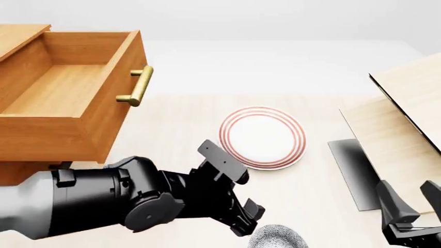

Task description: Open the top drawer of the cabinet and put the bowl in it.

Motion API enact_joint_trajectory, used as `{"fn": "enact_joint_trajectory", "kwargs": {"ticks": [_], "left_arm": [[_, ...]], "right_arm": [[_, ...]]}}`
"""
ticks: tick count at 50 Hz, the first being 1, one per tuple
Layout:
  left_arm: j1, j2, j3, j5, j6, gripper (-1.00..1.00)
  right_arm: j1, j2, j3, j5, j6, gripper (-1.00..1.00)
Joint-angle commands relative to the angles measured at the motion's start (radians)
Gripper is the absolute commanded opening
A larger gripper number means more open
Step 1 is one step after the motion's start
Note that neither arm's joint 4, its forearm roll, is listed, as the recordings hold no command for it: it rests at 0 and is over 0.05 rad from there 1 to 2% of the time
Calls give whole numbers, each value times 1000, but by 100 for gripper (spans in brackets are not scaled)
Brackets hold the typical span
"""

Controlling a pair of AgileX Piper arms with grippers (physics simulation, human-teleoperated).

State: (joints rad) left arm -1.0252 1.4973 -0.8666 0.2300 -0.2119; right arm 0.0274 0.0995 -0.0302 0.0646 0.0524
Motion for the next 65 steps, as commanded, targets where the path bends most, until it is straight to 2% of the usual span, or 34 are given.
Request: {"fn": "enact_joint_trajectory", "kwargs": {"ticks": [1, 20, 49, 65], "left_arm": [[-35, 75, -15, -37, -27, 100], [-62, 137, -20, -83, -55, 100], [-113, 251, -20, -175, -134, 100], [-117, 294, -13, -210, -151, 100]], "right_arm": [[0, 0, 0, 0, 0, 100], [1, 1, -1, 2, 1, 100], [1, 5, -1, 2, 3, 100], [2, 4, -1, 5, 3, 100]]}}
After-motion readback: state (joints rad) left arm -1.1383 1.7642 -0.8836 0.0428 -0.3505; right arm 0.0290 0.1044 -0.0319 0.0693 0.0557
